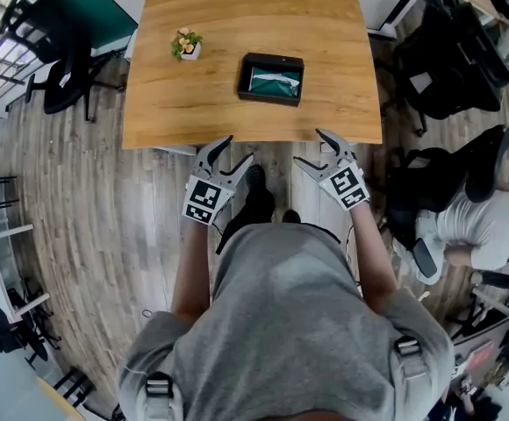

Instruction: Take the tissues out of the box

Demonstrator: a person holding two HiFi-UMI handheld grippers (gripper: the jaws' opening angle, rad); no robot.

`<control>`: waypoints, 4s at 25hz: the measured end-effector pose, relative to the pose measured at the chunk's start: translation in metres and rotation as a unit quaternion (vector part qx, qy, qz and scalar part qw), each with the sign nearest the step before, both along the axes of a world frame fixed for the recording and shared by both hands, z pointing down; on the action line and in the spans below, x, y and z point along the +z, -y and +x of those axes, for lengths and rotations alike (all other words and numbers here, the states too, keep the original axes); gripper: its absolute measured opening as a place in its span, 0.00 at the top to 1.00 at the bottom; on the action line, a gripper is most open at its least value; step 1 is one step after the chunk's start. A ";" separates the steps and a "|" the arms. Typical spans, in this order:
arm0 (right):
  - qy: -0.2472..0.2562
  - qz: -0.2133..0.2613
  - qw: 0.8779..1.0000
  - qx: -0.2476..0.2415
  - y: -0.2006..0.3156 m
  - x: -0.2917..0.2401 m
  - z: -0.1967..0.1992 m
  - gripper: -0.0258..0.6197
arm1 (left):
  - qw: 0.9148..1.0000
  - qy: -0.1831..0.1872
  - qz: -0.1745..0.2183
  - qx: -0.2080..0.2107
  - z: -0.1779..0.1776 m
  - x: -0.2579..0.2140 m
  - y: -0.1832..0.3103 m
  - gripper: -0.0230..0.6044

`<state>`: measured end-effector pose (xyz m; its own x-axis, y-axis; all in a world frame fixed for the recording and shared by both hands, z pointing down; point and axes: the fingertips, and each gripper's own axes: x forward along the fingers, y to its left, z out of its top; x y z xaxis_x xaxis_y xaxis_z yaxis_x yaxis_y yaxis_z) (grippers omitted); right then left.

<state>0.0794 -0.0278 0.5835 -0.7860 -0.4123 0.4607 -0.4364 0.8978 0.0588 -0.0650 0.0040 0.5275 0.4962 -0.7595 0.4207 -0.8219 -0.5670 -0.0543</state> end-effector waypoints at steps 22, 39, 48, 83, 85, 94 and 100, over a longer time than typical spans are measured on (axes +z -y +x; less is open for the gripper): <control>-0.013 0.004 0.997 0.078 0.089 0.001 -0.047 0.41 | 0.996 0.003 -0.003 0.091 -0.041 0.002 0.110 0.57; -0.016 -0.014 0.994 0.103 0.116 0.020 -0.091 0.43 | 0.994 -0.009 -0.010 0.113 -0.083 0.013 0.148 0.57; -0.030 -0.022 0.996 0.083 0.136 0.030 -0.095 0.45 | 0.996 -0.012 -0.014 0.090 -0.088 0.018 0.161 0.57; -0.155 -0.077 0.977 -0.121 0.212 0.118 -0.122 0.54 | 0.996 -0.015 -0.086 -0.015 -0.093 0.068 0.209 0.57; -0.162 -0.077 0.975 -0.129 0.215 0.121 -0.126 0.54 | 0.996 -0.016 -0.090 -0.020 -0.095 0.071 0.208 0.57; -0.189 -0.075 0.966 -0.159 0.214 0.131 -0.135 0.64 | 0.995 -0.021 -0.084 -0.043 -0.106 0.068 0.210 0.57; -0.212 -0.063 0.961 -0.164 0.217 0.136 -0.136 0.78 | 0.995 -0.021 -0.083 -0.042 -0.107 0.070 0.214 0.57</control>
